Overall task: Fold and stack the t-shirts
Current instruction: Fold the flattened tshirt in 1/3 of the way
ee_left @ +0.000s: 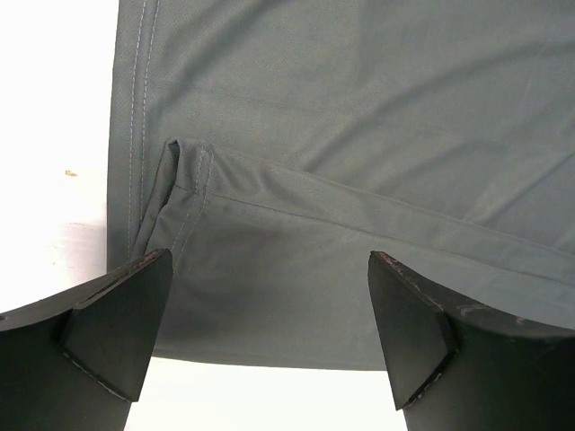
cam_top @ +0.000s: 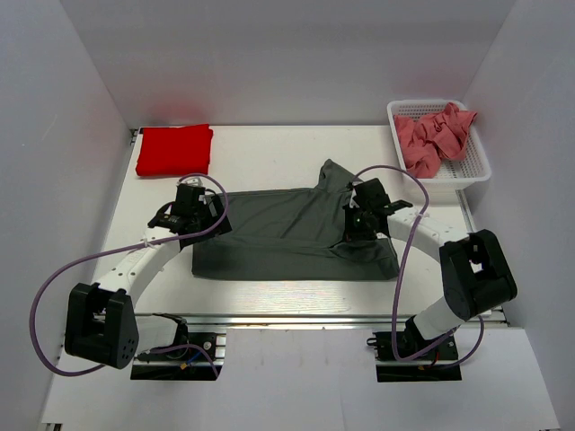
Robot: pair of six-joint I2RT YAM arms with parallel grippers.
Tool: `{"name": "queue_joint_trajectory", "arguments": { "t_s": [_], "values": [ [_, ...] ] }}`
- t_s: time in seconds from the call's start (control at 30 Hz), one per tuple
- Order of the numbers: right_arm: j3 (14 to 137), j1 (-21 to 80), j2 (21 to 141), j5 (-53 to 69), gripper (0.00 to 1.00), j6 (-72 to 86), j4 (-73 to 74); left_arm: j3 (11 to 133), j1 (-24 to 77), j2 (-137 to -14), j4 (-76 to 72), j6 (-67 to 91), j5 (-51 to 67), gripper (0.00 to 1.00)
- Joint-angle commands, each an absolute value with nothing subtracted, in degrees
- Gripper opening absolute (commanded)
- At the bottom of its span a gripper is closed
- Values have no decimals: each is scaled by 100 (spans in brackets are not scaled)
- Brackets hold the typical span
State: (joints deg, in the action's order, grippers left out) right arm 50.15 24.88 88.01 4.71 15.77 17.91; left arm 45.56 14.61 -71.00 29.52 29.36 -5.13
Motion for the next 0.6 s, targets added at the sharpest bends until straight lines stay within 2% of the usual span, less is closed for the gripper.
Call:
{"name": "queue_joint_trajectory", "arguments": {
  "t_s": [0.0,0.33,0.4,0.43,0.53,0.57],
  "values": [
    [5343,2531,8762,580,0,1389,1644,4553,1433,-7066,2839,2900,-457,100],
    [6415,2637,9579,176,0,554,2074,4553,1433,-7066,2839,2900,-457,100],
    [6643,2654,9729,158,5,536,2171,4553,1433,-7066,2839,2900,-457,100],
    [6697,2646,9895,167,25,527,2232,4605,1433,-7066,2900,2900,-457,100],
    [6925,2681,10037,167,45,527,2329,4605,1433,-7119,2953,2900,-457,100],
    [6978,2689,10063,167,57,571,2329,4658,1433,-7119,2953,2900,-457,100]
  ]
}}
